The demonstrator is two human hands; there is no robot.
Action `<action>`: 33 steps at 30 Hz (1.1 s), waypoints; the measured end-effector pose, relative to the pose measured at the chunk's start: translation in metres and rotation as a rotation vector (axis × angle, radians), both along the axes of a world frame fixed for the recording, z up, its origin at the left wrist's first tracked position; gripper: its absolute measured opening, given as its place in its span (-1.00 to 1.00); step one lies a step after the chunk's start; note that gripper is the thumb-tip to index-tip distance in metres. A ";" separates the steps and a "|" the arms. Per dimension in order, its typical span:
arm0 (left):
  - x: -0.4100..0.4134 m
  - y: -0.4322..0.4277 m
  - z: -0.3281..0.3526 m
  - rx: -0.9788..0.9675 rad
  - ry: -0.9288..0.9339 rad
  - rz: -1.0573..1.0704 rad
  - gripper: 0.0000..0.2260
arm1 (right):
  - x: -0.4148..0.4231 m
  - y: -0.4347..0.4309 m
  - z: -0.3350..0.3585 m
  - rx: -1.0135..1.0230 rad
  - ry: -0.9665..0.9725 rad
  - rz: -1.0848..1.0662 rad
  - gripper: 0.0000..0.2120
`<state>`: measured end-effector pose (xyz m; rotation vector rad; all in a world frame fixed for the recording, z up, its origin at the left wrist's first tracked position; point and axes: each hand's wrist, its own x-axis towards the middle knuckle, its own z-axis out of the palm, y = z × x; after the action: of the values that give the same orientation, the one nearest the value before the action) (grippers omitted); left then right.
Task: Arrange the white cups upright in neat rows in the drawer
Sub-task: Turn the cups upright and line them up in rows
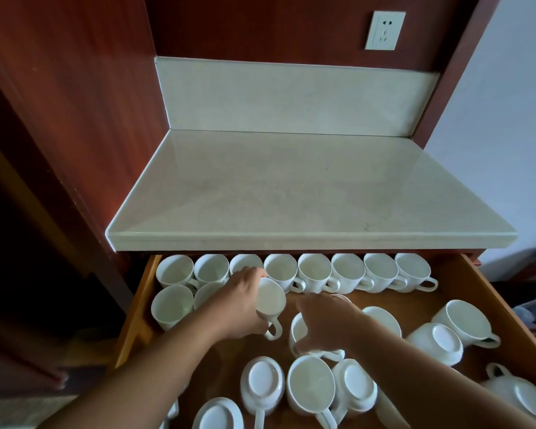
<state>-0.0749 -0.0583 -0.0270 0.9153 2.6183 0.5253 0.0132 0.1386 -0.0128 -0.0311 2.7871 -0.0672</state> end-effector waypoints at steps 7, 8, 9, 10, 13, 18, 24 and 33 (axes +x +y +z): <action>0.008 0.004 -0.016 -0.161 0.301 -0.078 -0.23 | -0.006 -0.009 0.000 -0.041 0.069 -0.079 -0.41; 0.010 0.004 -0.019 -0.166 0.309 -0.080 -0.21 | -0.007 -0.010 -0.001 -0.051 0.074 -0.093 -0.39; 0.012 0.002 -0.021 -0.164 0.314 -0.080 -0.20 | -0.008 -0.010 -0.001 -0.066 0.082 -0.104 -0.40; 0.013 0.001 -0.024 -0.158 0.316 -0.077 -0.21 | -0.010 -0.010 -0.002 -0.086 0.079 -0.118 -0.41; 0.012 -0.001 -0.028 -0.127 0.334 -0.074 -0.33 | -0.015 -0.007 -0.005 -0.167 0.085 -0.163 -0.42; 0.012 -0.002 -0.037 -0.120 0.442 -0.064 -0.31 | -0.014 -0.007 -0.010 -0.202 0.117 -0.192 -0.38; 0.012 -0.001 -0.046 -0.095 0.538 0.013 -0.37 | -0.006 0.009 -0.016 -0.099 0.062 -0.082 -0.16; 0.019 -0.020 -0.044 0.044 0.525 -0.145 -0.53 | -0.019 -0.005 -0.018 -0.229 0.159 -0.184 -0.31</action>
<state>-0.0560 -0.0786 -0.0714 1.4060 2.9644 0.3390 -0.0055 0.1337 -0.0308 0.1699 2.9181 -0.4482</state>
